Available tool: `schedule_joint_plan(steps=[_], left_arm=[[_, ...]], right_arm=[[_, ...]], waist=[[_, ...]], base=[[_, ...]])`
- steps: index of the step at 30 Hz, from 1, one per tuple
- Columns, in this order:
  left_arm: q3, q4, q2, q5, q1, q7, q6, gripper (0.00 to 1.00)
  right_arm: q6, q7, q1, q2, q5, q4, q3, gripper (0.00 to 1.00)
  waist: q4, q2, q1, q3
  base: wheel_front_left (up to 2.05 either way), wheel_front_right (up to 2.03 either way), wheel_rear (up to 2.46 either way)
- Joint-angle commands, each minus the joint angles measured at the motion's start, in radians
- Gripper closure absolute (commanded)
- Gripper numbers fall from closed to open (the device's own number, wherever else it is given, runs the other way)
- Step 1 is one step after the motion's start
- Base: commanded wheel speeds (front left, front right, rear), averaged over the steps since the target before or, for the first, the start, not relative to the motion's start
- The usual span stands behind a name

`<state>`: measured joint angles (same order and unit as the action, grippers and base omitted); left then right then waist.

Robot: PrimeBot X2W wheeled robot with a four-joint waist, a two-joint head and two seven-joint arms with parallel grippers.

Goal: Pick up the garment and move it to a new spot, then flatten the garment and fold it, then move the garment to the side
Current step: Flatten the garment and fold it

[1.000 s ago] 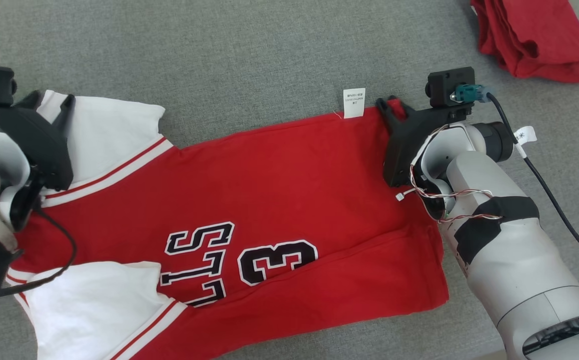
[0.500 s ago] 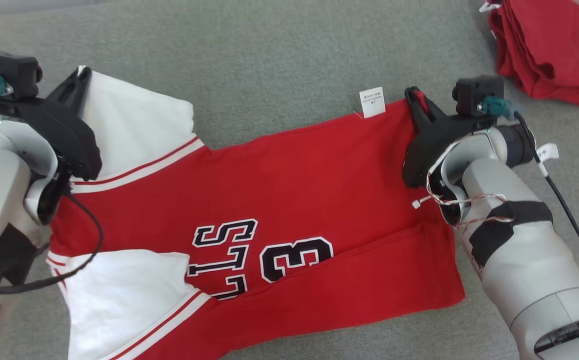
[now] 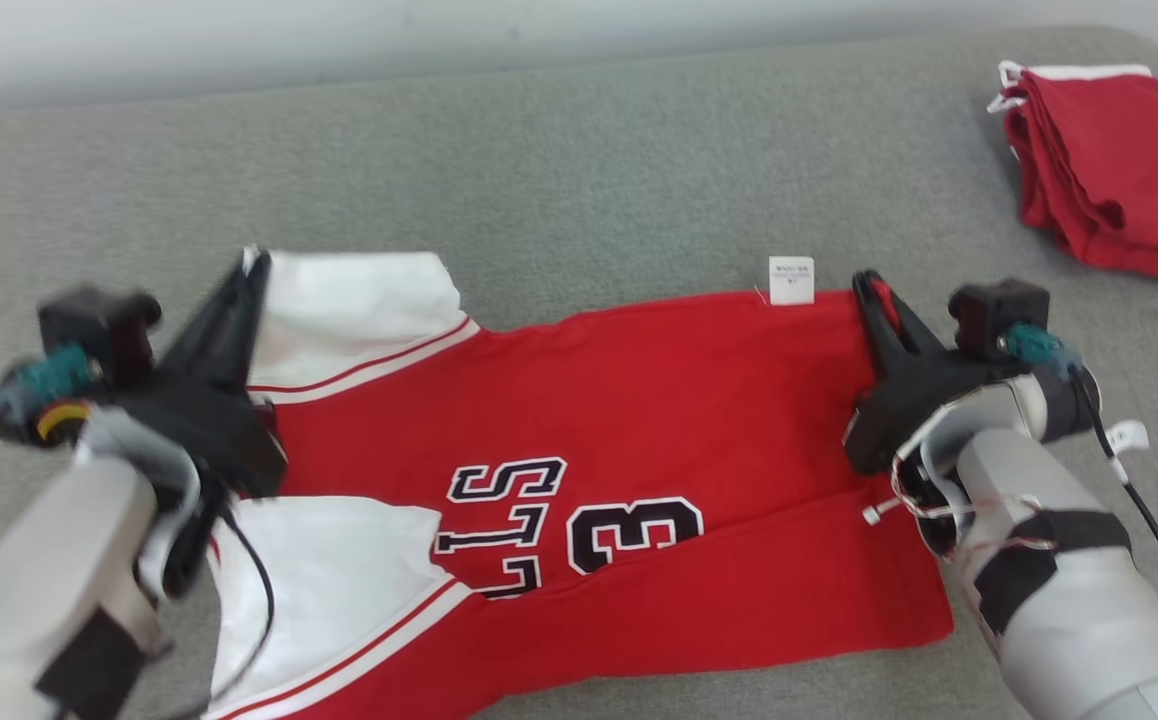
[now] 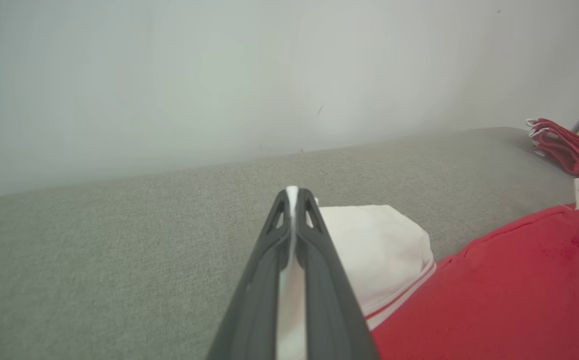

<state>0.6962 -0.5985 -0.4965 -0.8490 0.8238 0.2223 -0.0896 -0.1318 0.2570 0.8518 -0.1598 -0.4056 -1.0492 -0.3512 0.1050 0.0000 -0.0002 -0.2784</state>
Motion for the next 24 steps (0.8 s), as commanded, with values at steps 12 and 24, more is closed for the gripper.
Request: schedule_joint_plan(steps=[12,24], left_arm=[[-0.046,0.311,-0.029,0.004,-0.336,0.041,0.143,1.0],[-0.164,0.405,0.034,0.027,-0.585,0.043,0.179,1.0]], right_arm=[[0.002,0.009,-0.274,-0.092,-0.026,0.284,0.069,1.0],[0.002,0.009,-0.504,-0.106,-0.05,0.468,0.129,1.0]], waist=[[-0.079,0.0,0.0002,0.076],[-0.097,0.0,0.0002,0.116]], base=[[0.0,0.0,0.0],[0.0,0.0,0.0]])
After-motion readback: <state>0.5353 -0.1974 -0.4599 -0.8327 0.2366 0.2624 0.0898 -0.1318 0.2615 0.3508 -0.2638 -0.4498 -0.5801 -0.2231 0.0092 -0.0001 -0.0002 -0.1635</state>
